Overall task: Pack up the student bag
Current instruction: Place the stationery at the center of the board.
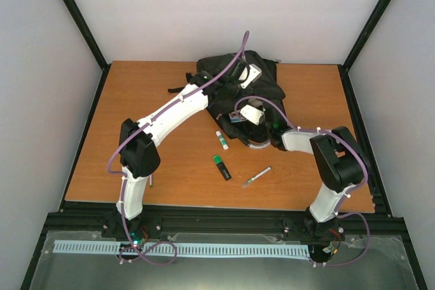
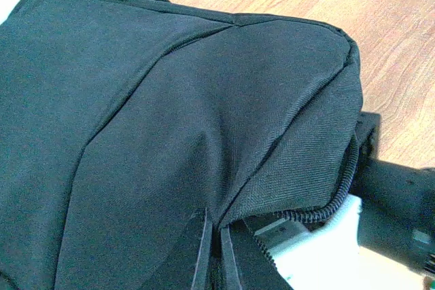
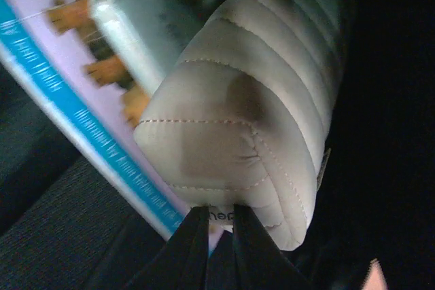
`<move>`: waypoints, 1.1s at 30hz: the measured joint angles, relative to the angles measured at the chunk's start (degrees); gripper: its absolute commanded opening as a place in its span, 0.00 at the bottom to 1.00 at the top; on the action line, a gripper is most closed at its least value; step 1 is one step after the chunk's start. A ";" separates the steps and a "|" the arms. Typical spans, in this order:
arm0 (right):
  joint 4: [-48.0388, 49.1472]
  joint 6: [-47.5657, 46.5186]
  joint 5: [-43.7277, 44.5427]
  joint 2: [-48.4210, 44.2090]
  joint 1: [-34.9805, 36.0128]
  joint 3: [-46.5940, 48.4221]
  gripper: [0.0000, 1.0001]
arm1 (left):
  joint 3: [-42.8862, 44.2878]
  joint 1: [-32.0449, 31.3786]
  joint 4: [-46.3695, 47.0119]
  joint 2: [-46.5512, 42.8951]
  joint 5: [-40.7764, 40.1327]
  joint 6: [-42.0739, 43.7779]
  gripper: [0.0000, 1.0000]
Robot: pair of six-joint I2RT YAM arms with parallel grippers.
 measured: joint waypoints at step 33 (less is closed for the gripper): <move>-41.27 1.11 -17.22 -42.64 -3.78 -10.62 0.38 | -10.80 -0.33 7.13 0.39 7.98 -4.81 0.01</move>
